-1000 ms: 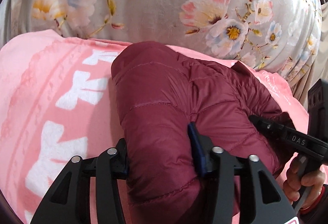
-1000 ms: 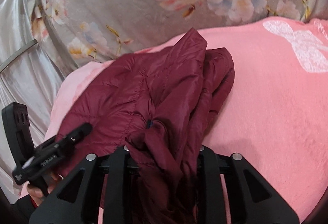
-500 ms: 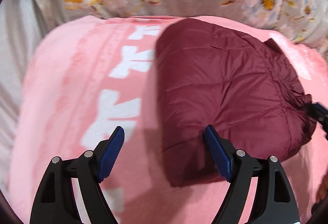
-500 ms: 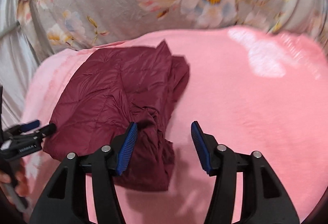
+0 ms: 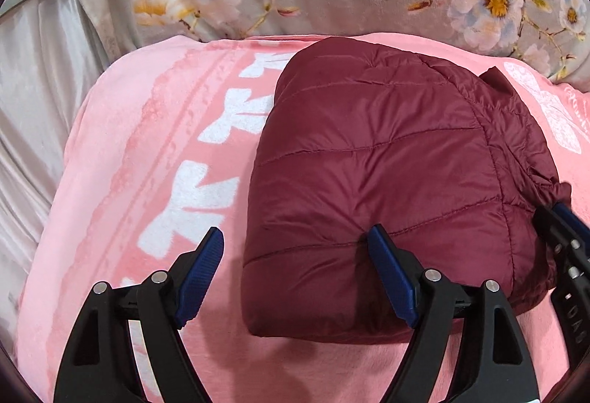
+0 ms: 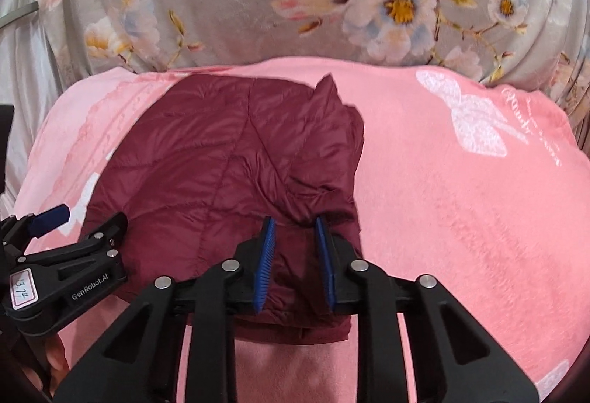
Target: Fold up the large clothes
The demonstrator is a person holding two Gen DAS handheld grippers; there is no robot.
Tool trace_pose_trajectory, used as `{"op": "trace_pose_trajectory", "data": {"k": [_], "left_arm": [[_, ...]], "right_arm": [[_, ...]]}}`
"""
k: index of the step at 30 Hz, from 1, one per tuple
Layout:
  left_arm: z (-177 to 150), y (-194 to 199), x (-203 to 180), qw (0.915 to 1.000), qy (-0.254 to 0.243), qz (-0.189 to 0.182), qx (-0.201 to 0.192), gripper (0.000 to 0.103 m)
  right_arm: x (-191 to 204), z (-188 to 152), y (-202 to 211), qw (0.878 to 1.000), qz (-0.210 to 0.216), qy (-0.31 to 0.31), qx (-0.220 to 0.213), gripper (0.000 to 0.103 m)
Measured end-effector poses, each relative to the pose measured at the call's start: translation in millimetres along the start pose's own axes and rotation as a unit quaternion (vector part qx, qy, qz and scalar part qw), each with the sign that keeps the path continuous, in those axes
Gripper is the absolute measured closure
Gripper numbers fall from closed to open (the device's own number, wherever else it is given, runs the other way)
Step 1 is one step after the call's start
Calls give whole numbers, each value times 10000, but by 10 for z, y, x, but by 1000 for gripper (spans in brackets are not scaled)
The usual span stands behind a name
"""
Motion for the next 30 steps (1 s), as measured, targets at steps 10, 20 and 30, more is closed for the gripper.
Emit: {"op": "trace_pose_trajectory", "data": {"k": [10,20,30], "left_arm": [[-105,-143,-29,9999,73,-38,-61,24],[-200,-190,-68,9994,128,-16,-311,24],[-210,-228,-81,9996,127,-6,-266,24]], "right_arm": [[62,-181,-210,9999,-30,-42,130,81],[59,-235,-278,9998,9,-106,173,82],[52,-231,-307,9997,10,-73,245,82]]}}
Point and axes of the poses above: each gripper's, at about its wrist camera, not at the fingertips, and y roughly against the way its jaws point, x to its left, z to its top, the point moved 3 cm from there along -y, roughly the way its jaws point, and after that the axes turned 8 degrees about y, right-handed, at the moved point
